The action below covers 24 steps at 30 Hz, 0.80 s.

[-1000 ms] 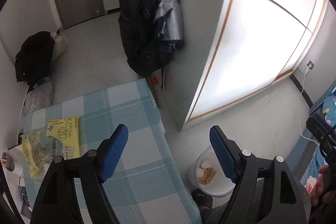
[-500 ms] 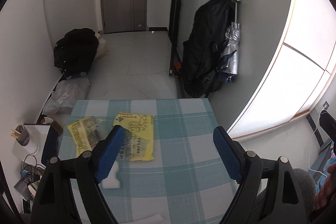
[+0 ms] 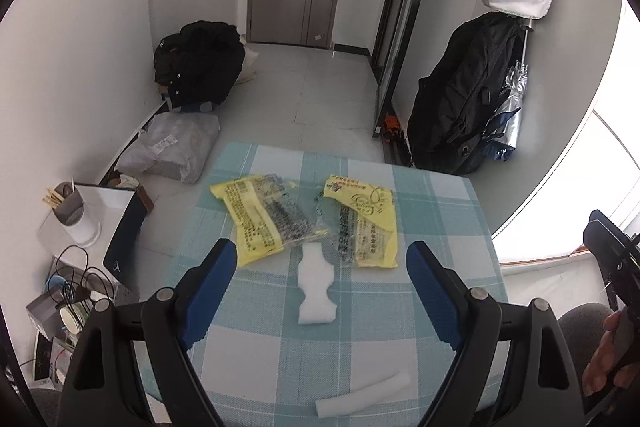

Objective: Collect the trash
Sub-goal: 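Move both open tools from the bin back over the table, then lower the left tool toward the white foam strip on the table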

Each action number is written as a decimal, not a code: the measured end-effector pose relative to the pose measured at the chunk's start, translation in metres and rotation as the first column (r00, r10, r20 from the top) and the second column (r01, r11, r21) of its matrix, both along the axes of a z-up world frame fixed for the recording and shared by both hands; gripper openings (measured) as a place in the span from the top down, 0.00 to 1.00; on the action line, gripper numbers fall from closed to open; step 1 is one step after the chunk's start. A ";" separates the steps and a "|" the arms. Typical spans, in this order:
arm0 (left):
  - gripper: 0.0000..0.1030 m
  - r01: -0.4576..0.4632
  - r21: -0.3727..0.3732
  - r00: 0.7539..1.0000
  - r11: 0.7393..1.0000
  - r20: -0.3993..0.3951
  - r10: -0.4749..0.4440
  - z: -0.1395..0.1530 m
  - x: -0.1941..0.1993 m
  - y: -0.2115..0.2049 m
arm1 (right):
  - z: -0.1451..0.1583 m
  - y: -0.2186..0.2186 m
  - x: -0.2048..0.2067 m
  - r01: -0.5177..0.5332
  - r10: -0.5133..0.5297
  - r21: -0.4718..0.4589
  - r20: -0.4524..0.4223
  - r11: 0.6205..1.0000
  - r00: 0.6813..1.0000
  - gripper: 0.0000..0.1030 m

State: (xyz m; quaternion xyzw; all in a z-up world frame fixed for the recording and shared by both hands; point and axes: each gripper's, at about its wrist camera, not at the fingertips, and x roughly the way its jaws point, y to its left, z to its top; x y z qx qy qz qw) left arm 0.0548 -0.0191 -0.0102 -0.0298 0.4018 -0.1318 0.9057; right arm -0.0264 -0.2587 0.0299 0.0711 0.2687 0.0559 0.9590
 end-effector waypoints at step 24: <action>0.18 0.380 0.008 0.874 0.925 -0.330 -0.356 -0.088 -0.034 -0.038 | -0.050 0.009 0.022 -0.012 0.016 0.038 -0.091 0.999 0.996 0.06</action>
